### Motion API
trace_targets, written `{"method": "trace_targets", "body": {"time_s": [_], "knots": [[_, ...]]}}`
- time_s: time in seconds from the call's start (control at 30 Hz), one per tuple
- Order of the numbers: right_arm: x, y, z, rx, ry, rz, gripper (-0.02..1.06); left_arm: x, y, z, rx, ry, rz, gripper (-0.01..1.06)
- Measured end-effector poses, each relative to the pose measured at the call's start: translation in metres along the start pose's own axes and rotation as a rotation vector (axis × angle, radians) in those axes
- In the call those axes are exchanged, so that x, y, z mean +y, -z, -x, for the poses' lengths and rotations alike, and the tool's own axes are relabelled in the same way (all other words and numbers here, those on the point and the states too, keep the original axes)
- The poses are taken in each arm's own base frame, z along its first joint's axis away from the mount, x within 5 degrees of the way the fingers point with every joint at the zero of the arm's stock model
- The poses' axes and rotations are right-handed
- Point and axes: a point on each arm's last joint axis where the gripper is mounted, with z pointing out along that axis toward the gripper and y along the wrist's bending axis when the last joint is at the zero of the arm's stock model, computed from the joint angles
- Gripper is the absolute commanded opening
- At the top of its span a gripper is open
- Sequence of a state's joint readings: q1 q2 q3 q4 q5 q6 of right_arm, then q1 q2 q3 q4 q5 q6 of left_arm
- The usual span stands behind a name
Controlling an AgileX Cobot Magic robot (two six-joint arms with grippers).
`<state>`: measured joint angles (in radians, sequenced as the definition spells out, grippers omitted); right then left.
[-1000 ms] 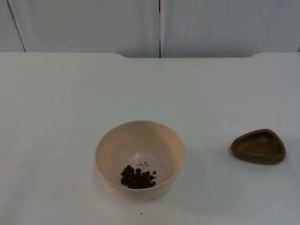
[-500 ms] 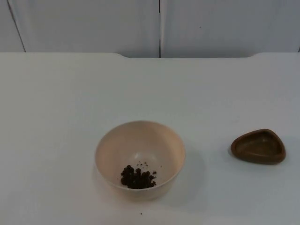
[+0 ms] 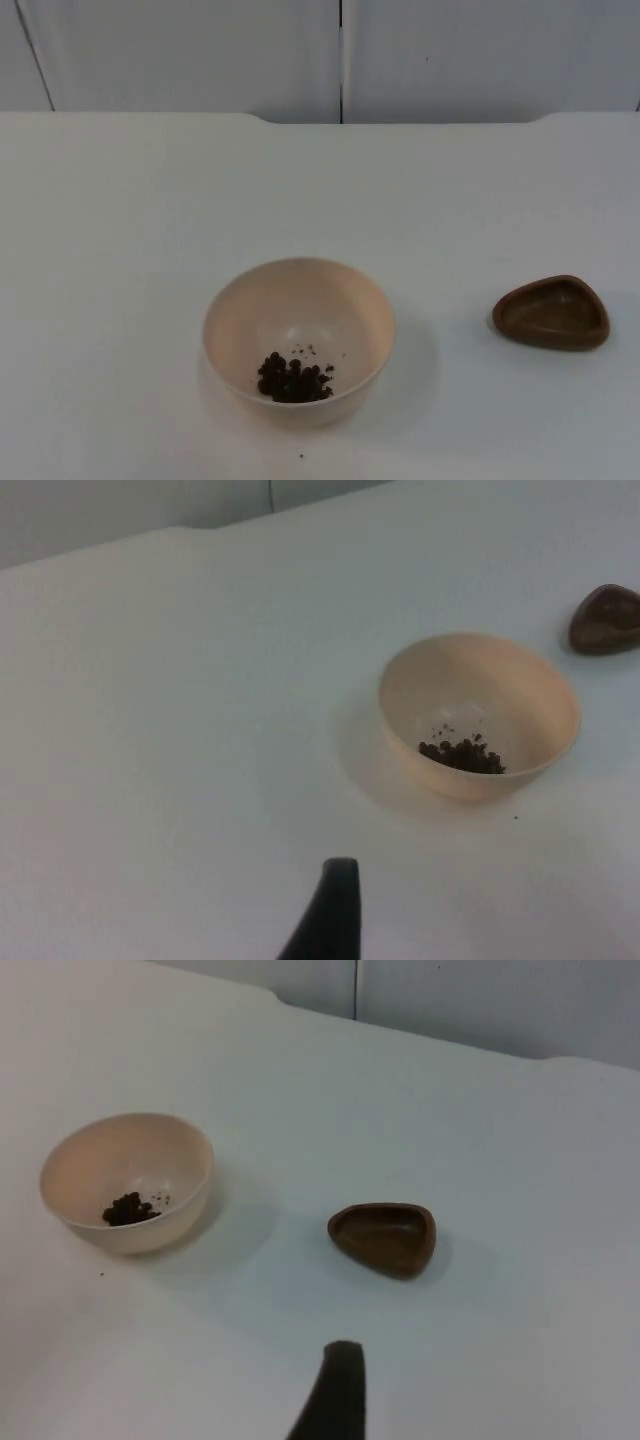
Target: Pick up the bowl with the left hand and pour the coffee beans from the cup into the bowl with the right hand.
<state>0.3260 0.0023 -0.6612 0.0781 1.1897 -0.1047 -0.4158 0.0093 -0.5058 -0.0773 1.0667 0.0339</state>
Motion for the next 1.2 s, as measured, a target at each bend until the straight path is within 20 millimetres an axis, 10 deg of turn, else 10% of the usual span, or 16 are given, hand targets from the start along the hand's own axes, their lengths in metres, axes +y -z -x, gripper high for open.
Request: {"method": "trace_targets", "body": {"time_s": [1.2], "knots": [[-0.001, -0.034, -0.018, 0.048, -0.010, 0.000, 0.73, 0.002, -0.001, -0.002, 0.008, -0.001, 0.022, 0.80]]}}
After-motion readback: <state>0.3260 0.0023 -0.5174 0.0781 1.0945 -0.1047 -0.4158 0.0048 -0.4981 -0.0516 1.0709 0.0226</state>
